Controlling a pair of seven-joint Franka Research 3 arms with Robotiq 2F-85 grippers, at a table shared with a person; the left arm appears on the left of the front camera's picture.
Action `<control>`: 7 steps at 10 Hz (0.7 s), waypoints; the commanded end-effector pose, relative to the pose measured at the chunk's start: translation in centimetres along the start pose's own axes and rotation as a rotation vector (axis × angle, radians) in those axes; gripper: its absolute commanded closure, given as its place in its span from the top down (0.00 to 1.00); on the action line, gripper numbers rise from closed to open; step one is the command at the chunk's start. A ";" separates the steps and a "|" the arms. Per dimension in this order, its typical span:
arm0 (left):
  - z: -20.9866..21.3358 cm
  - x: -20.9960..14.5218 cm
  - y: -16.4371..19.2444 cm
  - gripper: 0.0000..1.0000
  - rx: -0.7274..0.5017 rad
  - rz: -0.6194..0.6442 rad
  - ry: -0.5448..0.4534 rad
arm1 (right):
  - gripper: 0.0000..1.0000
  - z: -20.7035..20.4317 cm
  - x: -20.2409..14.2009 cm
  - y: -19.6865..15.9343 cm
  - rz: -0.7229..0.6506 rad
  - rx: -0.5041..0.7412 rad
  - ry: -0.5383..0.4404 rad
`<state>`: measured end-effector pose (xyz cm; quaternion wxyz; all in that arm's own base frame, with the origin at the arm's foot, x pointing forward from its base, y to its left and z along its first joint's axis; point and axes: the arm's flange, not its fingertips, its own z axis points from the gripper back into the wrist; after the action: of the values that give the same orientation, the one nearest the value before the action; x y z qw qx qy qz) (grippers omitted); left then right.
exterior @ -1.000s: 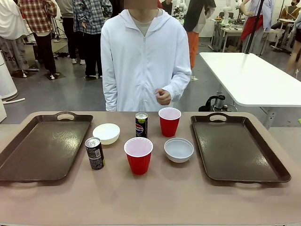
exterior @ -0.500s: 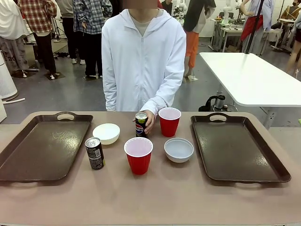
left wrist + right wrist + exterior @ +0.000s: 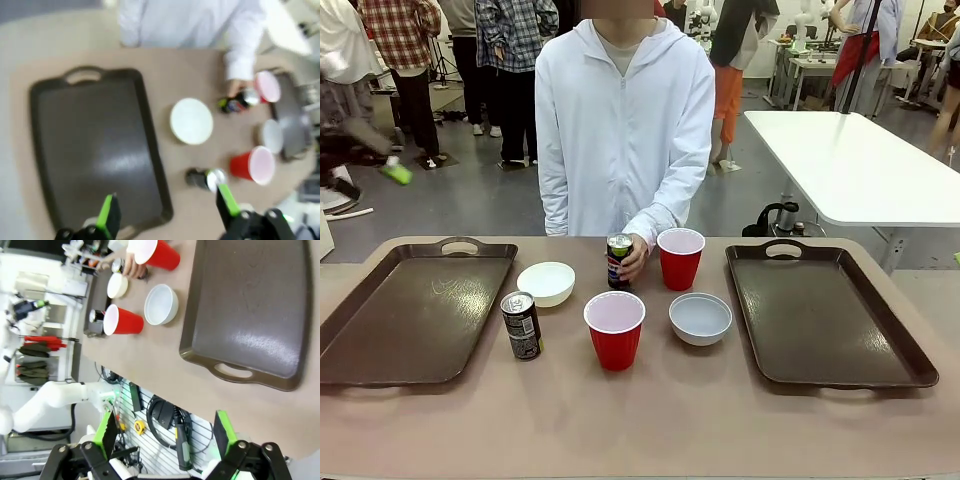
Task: Prepare tableware on both trays.
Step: Pick up a Picnic Bowl from the table and place it on a Handle tray.
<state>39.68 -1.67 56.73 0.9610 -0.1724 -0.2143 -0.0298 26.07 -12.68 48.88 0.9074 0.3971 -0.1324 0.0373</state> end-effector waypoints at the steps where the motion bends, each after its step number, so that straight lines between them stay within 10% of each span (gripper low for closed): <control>1: -3.3 4.9 -2.8 1.00 0.198 -0.005 0.191 | 1.00 0.0 0.0 -0.1 0.001 0.018 -0.003; 7: -17.0 10.0 -8.3 1.00 0.180 -0.013 0.406 | 1.00 0.0 0.0 -0.1 0.001 0.018 -0.003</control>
<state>53.40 -15.18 49.78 0.9971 -0.0468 -0.0232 -0.0550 26.06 -12.69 48.88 0.9074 0.3973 -0.1320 0.0371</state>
